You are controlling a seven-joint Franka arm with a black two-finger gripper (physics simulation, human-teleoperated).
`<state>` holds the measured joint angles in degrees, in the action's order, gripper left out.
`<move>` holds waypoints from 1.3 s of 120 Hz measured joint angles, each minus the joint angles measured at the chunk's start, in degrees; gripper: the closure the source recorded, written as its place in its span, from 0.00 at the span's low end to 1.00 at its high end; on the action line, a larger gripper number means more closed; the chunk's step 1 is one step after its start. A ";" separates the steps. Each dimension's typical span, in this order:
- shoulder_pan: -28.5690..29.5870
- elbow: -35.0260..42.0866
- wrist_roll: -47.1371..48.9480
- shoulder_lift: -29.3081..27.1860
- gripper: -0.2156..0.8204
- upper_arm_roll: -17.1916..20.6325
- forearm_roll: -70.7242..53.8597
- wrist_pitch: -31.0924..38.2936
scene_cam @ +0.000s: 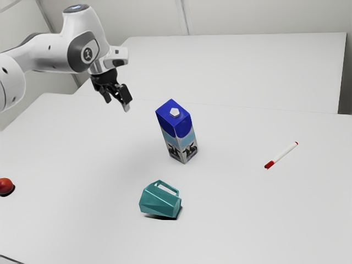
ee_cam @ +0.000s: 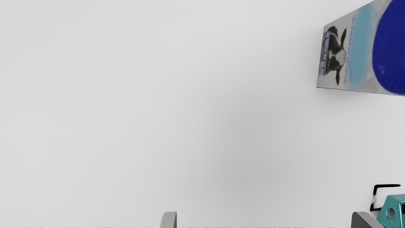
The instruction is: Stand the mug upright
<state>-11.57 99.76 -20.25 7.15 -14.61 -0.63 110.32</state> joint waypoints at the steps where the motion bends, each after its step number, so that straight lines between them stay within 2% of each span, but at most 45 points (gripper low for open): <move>1: 0.00 0.04 -0.02 -0.01 0.21 -0.03 0.06 0.00; 10: -0.01 1.39 -0.22 -0.93 0.21 -0.25 0.48 0.02; 29: -0.44 10.76 -0.37 -7.28 0.21 -2.55 5.09 -0.12; 50: -1.12 18.83 -0.53 -10.29 0.21 -7.16 14.21 -1.94; 65: -1.91 20.89 -1.69 -9.53 0.21 -8.29 20.04 -2.79; 79: -5.05 21.63 -3.32 -7.99 0.21 -9.86 24.38 -3.23; 111: -9.37 24.82 -7.37 -5.35 0.21 -11.04 32.86 -3.58; 140: -5.70 27.78 -10.83 -3.96 0.21 -11.50 38.13 -3.58; 156: -6.04 28.91 -12.62 -3.83 0.21 -12.59 40.13 -3.52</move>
<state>-17.62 128.67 -32.88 3.32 -27.20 39.50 106.80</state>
